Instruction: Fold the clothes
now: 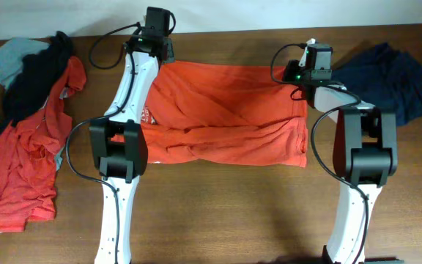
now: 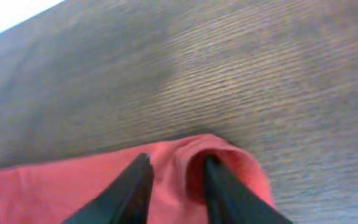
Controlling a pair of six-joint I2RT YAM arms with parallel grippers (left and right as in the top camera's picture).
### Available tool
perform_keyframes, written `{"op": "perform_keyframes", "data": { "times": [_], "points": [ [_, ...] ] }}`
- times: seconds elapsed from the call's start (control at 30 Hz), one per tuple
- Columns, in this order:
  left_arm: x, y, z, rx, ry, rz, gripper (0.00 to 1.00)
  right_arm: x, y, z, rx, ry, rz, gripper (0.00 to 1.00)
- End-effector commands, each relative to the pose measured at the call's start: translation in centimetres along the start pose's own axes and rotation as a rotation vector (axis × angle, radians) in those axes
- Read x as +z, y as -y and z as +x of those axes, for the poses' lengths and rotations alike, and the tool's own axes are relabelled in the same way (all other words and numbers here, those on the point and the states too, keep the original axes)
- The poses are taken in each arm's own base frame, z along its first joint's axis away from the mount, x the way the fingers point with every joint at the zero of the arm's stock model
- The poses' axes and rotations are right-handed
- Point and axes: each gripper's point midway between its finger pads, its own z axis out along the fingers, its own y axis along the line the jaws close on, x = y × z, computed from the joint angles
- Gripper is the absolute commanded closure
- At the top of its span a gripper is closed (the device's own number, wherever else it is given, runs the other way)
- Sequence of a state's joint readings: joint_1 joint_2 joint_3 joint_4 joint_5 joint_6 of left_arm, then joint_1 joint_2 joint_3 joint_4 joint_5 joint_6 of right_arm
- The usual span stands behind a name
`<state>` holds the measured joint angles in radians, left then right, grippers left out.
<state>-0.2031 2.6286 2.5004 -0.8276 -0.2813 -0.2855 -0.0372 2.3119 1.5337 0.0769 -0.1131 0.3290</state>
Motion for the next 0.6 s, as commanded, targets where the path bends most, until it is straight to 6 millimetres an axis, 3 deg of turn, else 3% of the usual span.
{"op": "perform_keyframes", "data": {
  "times": [0.0, 0.33, 0.57],
  "points": [
    [-0.5, -0.6, -0.9, -0.025, 0.021, -0.010, 1.00, -0.2, 0.7, -1.8, 0.004, 0.039, 0.018, 0.63],
    [-0.5, -0.6, -1.1, -0.028, 0.028, -0.008, 1.00, -0.1, 1.5, -2.2, -0.030, 0.069, 0.067, 0.61],
    [-0.5, -0.5, -1.3, -0.034, 0.037, -0.005, 1.00, 1.0, 1.8, -1.3, -0.030, 0.063, 0.063, 0.59]
  ]
}}
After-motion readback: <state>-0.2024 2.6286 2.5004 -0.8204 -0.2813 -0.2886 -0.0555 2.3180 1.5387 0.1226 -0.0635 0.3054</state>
